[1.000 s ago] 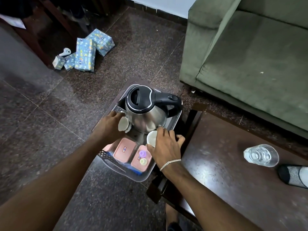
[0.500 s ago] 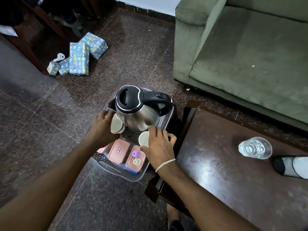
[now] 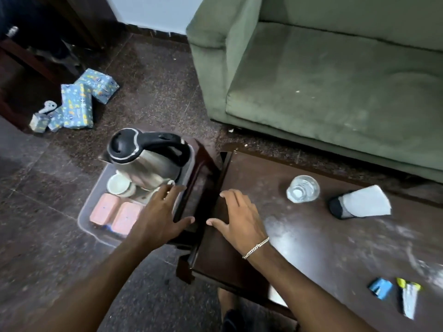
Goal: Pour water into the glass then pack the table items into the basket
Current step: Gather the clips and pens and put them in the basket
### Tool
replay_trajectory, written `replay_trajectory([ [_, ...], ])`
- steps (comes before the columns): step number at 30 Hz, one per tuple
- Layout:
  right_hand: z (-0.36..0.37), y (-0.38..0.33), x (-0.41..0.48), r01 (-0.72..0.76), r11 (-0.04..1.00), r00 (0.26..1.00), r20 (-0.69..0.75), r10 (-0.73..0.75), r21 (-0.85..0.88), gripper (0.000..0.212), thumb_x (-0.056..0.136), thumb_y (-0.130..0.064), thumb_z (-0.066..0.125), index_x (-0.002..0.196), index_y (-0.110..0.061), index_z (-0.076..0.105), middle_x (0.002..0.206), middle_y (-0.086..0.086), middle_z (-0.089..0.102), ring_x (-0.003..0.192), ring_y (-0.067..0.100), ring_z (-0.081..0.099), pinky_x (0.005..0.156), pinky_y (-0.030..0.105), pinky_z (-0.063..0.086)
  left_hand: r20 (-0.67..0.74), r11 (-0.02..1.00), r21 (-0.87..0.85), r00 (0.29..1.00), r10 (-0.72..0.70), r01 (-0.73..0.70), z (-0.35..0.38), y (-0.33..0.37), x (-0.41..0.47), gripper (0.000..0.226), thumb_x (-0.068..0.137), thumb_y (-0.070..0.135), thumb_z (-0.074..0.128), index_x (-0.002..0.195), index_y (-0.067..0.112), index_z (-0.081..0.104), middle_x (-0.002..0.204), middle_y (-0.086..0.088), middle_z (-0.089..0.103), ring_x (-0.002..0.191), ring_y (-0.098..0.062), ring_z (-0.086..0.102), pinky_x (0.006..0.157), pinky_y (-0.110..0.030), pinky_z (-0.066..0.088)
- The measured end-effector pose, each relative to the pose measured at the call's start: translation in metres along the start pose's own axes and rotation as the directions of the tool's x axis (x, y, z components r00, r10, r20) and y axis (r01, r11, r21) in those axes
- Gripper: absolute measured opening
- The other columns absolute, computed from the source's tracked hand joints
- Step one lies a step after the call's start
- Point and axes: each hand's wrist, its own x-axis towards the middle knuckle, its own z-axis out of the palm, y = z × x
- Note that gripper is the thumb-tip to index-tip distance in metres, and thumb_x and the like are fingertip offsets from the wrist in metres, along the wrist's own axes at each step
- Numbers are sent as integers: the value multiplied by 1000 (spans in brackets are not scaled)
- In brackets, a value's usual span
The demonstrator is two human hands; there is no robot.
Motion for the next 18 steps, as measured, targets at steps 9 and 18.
replay_trajectory([
  [9,-80,143,-113,-248,969,966,-66,248,13,60,81,-53,74,127,-19,58,124,-1,59,112,25,57,97,41,49,211,973,-89,951,227,-213,100,150,22,82,73,61,73,145,35,43,133,10,44,115,-20,59,96,-38,54],
  [18,-110,261,-226,-505,860,844,-166,509,72,49,79,-39,81,117,-15,60,117,1,62,106,27,59,93,35,46,395,919,-145,830,393,-366,224,293,16,85,81,45,79,153,22,41,143,0,42,125,-23,55,104,-32,45],
])
